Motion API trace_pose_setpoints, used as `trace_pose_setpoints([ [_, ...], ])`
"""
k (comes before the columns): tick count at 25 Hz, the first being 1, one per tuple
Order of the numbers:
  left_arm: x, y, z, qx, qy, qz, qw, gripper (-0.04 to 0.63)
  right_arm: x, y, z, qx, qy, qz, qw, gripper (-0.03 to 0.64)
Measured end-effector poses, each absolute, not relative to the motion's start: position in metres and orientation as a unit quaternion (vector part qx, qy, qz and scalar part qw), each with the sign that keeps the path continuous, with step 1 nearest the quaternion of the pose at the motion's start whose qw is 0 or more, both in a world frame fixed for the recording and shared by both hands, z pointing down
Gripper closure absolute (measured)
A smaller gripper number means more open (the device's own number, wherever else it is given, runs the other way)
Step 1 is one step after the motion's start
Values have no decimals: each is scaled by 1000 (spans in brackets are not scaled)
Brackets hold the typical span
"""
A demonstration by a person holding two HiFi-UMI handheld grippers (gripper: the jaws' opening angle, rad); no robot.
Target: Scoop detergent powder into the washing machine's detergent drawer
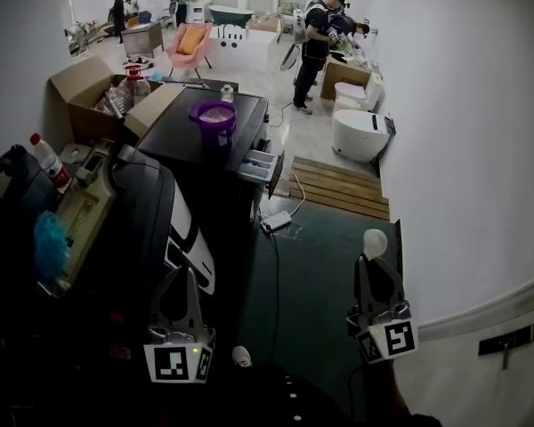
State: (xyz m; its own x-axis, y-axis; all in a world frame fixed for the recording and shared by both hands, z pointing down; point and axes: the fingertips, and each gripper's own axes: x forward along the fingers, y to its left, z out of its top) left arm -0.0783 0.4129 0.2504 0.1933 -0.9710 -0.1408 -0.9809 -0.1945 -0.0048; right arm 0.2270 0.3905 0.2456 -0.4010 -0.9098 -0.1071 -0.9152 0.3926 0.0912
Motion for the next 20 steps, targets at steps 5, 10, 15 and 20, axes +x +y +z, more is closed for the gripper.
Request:
trace_pose_setpoints([
  [5,-85,391,250,-782,620,52,49,581,211,370,240,-548,832,78,35,583],
  [10,-93,377,263,-787,614,37,39,581,194,354,245,-553,830,60,30,583],
  [15,-92,361,278,-789,613,27,24,581,193,335,259,-553,831,49,24,583],
  [20,-90,336,285,-780,625,23,19,581,198,304,270,-546,837,37,23,583],
])
